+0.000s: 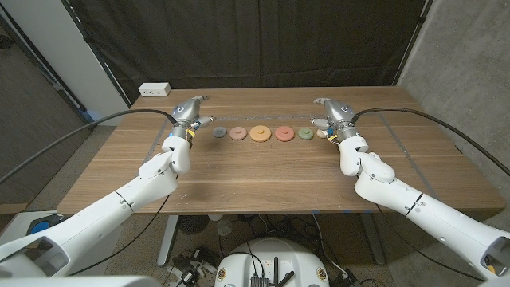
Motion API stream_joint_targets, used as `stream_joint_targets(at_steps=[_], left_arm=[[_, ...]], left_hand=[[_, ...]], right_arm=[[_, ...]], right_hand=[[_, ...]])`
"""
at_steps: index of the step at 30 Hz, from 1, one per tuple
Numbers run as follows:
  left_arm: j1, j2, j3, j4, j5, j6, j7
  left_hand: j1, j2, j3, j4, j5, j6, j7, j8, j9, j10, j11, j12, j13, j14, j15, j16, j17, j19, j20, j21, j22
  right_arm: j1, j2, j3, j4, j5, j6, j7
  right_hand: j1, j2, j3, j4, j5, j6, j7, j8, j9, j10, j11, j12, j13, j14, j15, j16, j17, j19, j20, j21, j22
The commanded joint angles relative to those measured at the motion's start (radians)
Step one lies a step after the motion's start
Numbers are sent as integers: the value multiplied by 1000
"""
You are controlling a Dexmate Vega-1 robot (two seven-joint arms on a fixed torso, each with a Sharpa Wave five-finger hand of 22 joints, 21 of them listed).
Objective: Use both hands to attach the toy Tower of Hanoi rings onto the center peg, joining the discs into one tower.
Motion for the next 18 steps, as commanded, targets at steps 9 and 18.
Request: stream_joint_targets(at_steps=[9, 18], left_arm=[[-17, 9, 26, -38, 42, 78, -71], [-9, 16, 10, -46, 6, 71, -92]], left_hand=[[-6, 6, -15, -6, -2, 5, 0, 7, 3, -3, -6, 5, 4, -16, 0, -14, -21, -13, -44, 14, -14], [1, 11, -18, -9, -1, 5, 1, 8, 4, -3, -3, 7, 6, -13, 0, -10, -22, -16, -43, 21, -20]], right_arm=[[-15, -44, 23, -89, 17, -100, 144], [-4, -62, 12, -90, 22, -122, 177]], right_hand=[[3, -4, 12, 3, -9, -16, 29, -2, 8, -30, 7, -12, 13, -42, -71, -26, -7, -30, 0, -9, -10], [-1, -5, 12, 4, -10, -18, 27, -2, 12, -33, 7, -9, 19, -56, -72, -38, -11, -37, 0, -8, -14]])
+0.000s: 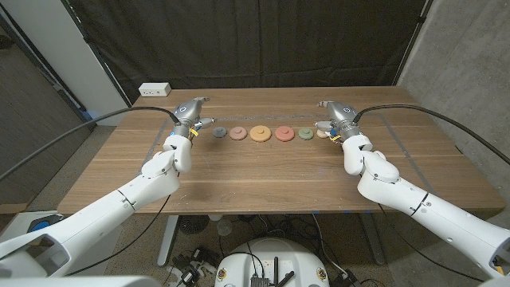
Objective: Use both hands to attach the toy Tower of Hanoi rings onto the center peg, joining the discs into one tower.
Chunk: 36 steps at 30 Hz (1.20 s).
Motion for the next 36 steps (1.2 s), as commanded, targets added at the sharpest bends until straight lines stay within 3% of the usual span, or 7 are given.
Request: stream_joint_targets(at_steps=[1, 11, 17, 36], left_arm=[[5, 11, -11, -20, -29, 10, -41], [-17, 34, 9, -51, -17, 41, -116], [-36, 58, 21, -93, -12, 99, -205], [-64, 77, 47, -114, -22, 154, -297]], left_hand=[[6, 5, -1, -2, -1, 10, -4, 10, 4, 2, 2, 7, 3, 0, 2, 7, 6, -3, -50, 11, -2], [10, 9, -8, -3, -2, 12, -3, 11, 3, 6, -2, 9, 4, -7, 2, 4, -6, -11, -50, 23, -11], [14, 12, -9, -3, -1, 15, -2, 11, 4, 10, 0, 10, 4, -11, 2, 0, -13, -13, -50, 27, -14], [28, 21, -17, -4, 2, 24, 4, 12, 5, 24, -3, 18, 14, -15, 2, 6, -19, -28, -50, 49, -28]], right_arm=[[5, -25, 3, -22, 23, -39, 64], [40, -41, -24, -36, 22, -93, 141], [69, -47, -50, -50, 11, -141, 197], [97, -53, -90, -65, 1, -188, 230]], right_hand=[[-1, -5, 9, 0, -2, 2, 3, -1, 3, -4, 3, -2, 5, -2, -89, -1, 3, -3, -1, 0, 0], [-3, -3, 9, 1, -3, 6, 1, 1, 4, 11, 1, 6, 10, -3, -89, -2, 5, -7, -1, 3, -2], [-5, -2, 9, 2, -3, 5, 1, 0, 4, 16, -2, 9, 13, 0, -89, 0, 8, -6, -1, 5, -1], [-3, 6, 13, 1, -1, 8, 7, 3, 7, 21, -1, 11, 21, -8, -90, -8, 1, -13, -2, 6, -8]])
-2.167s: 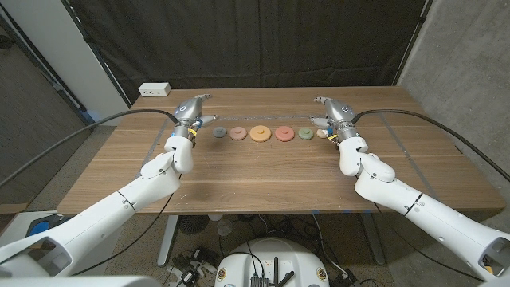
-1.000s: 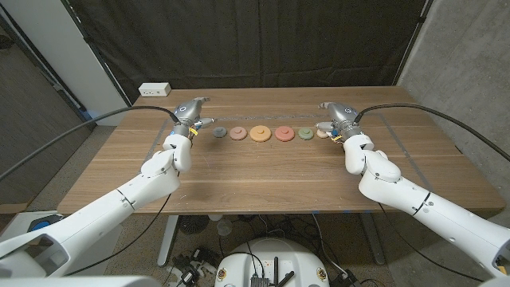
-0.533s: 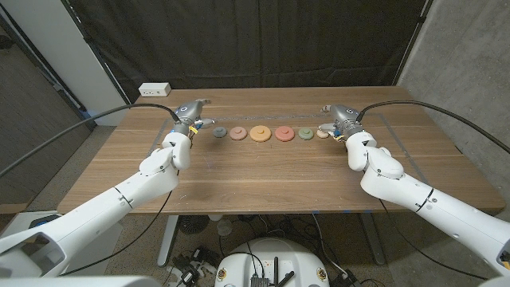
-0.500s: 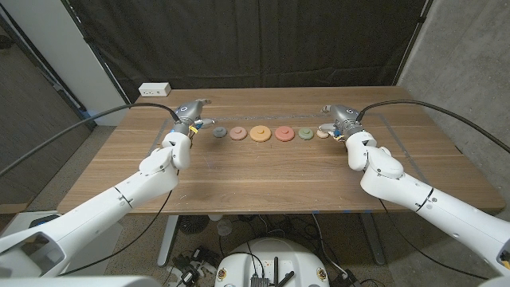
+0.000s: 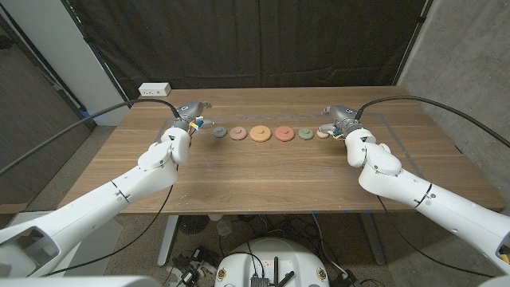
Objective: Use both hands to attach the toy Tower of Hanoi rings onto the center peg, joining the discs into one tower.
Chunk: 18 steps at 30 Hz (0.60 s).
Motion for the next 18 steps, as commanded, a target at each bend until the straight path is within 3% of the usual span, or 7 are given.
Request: stream_joint_targets(at_steps=[1, 18], left_arm=[[-18, 13, 18, -14, -6, 33, -56], [7, 27, 4, -27, -26, 30, -33]], left_hand=[[10, 2, -5, -1, 2, 11, 3, 6, 5, 9, 3, 12, 6, -5, 3, 4, -2, -10, -59, 11, -1], [20, 7, -14, -1, 4, 20, 1, 6, 6, 19, 3, 15, 17, -3, 3, 12, -7, -15, -59, 38, -14]], right_arm=[[22, -7, -28, -11, -8, -34, 34], [40, 1, -49, -21, 11, -30, 53]], right_hand=[[-3, 6, 11, -1, -1, 7, 7, 3, 3, 13, -2, 6, 7, -3, -89, -3, 0, -4, -2, 5, 0], [-1, 6, 13, -4, 1, -27, 11, -10, 4, -23, 10, -7, 14, -4, -88, -1, 4, -10, -2, 10, -3]])
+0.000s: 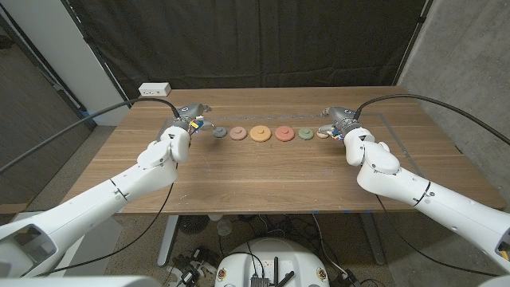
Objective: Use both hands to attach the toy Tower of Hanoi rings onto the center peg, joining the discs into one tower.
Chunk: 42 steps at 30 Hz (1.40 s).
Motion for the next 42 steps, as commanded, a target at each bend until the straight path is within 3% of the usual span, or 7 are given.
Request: stream_joint_targets(at_steps=[1, 21, 42], left_arm=[[18, 12, -9, -11, -17, 1, 11], [45, 27, -26, -17, -34, -11, 39], [52, 29, -28, -21, -35, -22, 47]], left_hand=[[12, -2, -6, 2, 4, 10, 1, 7, 1, 8, 4, 6, 4, 3, 1, 9, 3, -2, -65, 11, -2], [14, -1, -15, 4, 6, 12, -1, 6, 2, 8, 1, 4, 11, -1, 1, 15, 4, -12, -64, 34, -16], [16, 2, -21, 4, 9, 12, -1, 5, 2, 8, -1, 1, 17, -8, 1, 13, -2, -25, -64, 54, -29]], right_arm=[[20, 8, -25, -7, 6, 2, 11], [59, 40, -71, -11, -34, 6, 41], [115, 102, -118, 34, -73, 19, 92]], right_hand=[[-1, 6, 10, -1, 1, -9, 4, -2, 4, -5, -2, -2, 5, -5, -87, 2, 0, -3, -1, 3, 1], [1, 3, 11, -2, 1, -25, 15, -7, 5, -16, 3, -3, 12, -19, -88, -11, -6, -11, -1, 9, -3], [-1, 2, 11, 0, 0, -23, 13, -4, 4, -19, 5, -2, 18, -25, -88, -20, -6, -18, -1, 14, -9]])
